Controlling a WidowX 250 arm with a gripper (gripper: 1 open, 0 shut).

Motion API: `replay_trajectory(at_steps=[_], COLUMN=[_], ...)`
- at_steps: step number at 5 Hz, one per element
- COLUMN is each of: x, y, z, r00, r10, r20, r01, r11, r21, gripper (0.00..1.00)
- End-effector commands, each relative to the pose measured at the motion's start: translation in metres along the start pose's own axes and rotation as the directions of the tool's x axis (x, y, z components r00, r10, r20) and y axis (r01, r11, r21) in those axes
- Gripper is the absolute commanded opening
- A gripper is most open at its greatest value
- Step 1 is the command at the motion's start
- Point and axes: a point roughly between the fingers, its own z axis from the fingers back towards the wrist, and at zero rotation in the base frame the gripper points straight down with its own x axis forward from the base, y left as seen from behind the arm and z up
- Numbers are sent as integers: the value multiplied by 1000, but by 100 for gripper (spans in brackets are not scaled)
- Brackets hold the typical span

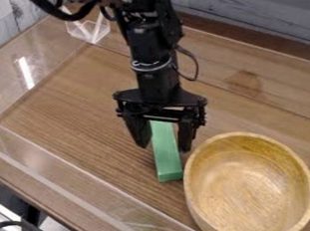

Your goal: Put the green block in the brown bowl

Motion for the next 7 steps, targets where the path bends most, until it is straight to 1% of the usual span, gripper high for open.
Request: replay_trajectory(at_steps=[1, 5, 6, 7], x=[5, 7, 7, 8], y=[0, -1, -1, -1], z=[3, -28, -31, -32], r00=[999, 997, 996, 996], r10=[5, 23, 28, 27], r20=[52, 76, 80, 82], r01=[-4, -21, -25, -24], r11=[1000, 999, 999, 999], r21=[-13, -28, -32, -32], gripper=[100, 100, 0, 0])
